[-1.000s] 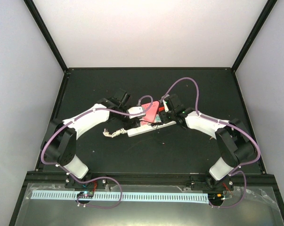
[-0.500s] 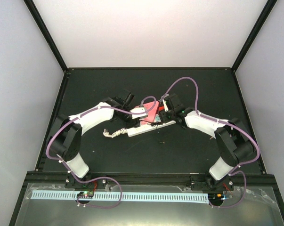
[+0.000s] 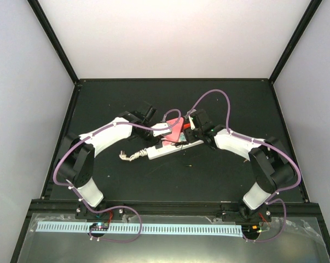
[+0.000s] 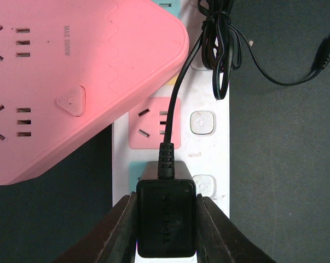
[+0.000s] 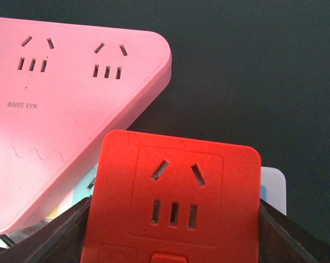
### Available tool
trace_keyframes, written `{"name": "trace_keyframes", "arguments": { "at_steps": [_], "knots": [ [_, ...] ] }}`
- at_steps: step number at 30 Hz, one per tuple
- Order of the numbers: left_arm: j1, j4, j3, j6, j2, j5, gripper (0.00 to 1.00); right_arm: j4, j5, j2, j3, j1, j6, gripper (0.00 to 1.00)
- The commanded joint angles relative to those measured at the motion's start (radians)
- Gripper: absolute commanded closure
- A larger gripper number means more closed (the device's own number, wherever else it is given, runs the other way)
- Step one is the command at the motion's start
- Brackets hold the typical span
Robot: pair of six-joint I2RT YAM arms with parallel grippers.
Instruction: Pull the plug off the socket
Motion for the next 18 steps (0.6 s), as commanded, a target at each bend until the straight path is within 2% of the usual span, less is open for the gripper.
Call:
{"name": "trace_keyframes", "arguments": {
  "at_steps": [1,12,18],
  "knots": [
    [-0.008,-0.025,0.037,-0.012,-0.025,0.010,0.82,-0.006,0.035,0.044,-0.009,-0.002,0.018,0.55],
    [-0.022,-0.096,0.103,-0.044,-0.027,0.082,0.83,0.012,0.092,0.063,-0.021,0.006,0.044,0.61],
    [-0.027,-0.072,0.094,-0.033,-0.048,0.065,0.85,0.018,0.110,0.058,-0.028,0.008,0.051,0.77]
  ]
}}
